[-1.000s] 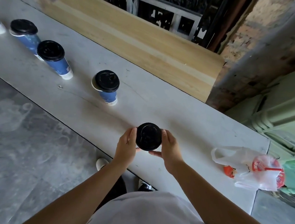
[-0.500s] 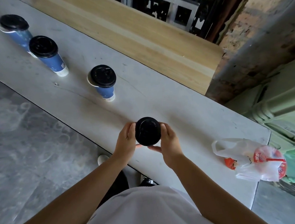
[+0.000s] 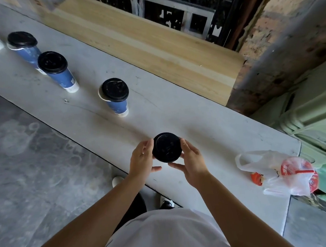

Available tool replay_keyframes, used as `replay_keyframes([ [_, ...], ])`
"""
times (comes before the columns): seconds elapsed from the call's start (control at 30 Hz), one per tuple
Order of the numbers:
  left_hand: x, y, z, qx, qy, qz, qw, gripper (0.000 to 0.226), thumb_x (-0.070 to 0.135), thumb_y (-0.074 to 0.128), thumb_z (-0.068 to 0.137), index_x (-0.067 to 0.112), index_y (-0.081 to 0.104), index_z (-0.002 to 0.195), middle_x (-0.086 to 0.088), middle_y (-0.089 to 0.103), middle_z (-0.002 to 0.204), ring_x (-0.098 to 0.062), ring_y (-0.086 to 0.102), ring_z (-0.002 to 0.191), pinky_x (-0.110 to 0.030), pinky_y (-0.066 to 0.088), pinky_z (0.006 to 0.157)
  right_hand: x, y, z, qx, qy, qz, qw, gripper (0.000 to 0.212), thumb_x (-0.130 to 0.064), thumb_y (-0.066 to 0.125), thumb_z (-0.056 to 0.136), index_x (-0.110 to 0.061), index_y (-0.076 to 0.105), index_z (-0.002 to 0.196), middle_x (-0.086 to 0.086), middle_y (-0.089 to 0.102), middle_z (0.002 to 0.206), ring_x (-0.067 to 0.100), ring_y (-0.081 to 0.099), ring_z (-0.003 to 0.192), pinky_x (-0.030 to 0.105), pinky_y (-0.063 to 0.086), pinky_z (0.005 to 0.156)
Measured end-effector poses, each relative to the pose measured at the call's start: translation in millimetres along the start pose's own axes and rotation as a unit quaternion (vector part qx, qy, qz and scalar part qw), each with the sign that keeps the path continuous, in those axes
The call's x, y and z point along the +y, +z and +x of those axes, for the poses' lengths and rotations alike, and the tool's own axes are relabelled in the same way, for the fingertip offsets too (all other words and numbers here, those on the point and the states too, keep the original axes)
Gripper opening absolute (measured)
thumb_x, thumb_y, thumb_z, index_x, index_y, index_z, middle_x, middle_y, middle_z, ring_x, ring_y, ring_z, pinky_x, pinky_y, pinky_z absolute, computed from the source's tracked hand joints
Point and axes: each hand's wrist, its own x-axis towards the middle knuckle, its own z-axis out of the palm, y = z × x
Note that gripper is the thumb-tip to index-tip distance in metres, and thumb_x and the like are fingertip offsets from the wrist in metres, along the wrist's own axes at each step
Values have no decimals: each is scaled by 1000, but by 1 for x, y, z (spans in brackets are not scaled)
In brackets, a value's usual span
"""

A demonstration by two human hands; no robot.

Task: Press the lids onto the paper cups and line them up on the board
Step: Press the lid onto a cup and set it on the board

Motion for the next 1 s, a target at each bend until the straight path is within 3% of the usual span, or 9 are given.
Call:
replay_keyframes([
  [0.17,3,-2,6,-1,11,33,999,28,47,52,100,21,62,104,-7,64,111,-23,70,99,-49,64,65,1,3,5,17,-19,-36,999,33,-38,41,107,-22,69,118,6,66,126,27,61,121,53,62,81],
  [0.4,1,-5,13,-29,15,31,999,27,45,52,100,19,60,98,-10,64,113,-24,72,98,-51,64,65,1,7,6,30,-55,-55,997,31,-30,36,109,-25,65,117,-1,65,117,21,63,113,52,63,77],
  [0.53,0,-5,12,-44,11,23,999,28,43,50,102,16,58,105,-9,62,116,-26,71,102,-51,64,69,5,10,6,36,-62,-51,996,32,-31,34,109,-22,64,116,3,65,117,23,62,112,52,63,75],
  [0.6,-1,-5,14,-43,32,18,998,24,38,49,104,16,59,107,-7,61,118,-24,67,108,-48,65,71,5,9,5,34,-67,-48,996,33,-31,34,109,-19,63,118,4,65,118,22,62,113,53,63,77],
  [0.73,2,-7,15,-91,103,-10,990,25,23,44,107,21,63,124,5,64,125,-4,59,116,-31,63,75,4,3,7,13,-27,-13,999,31,-35,41,108,-19,66,118,7,64,124,26,60,119,50,63,79],
  [0.83,3,-4,11,-84,84,-11,993,27,21,41,108,25,66,115,0,65,124,-13,60,118,-37,63,76,6,0,7,20,10,31,999,31,-39,50,104,-19,68,119,9,62,132,32,58,125,43,63,79],
  [1.0,-4,3,4,12,27,-52,998,21,19,47,103,27,65,96,-10,63,121,-23,63,116,-42,64,69,15,-2,9,27,-23,36,999,25,-29,53,103,-21,73,115,15,66,128,37,55,128,34,57,87],
])
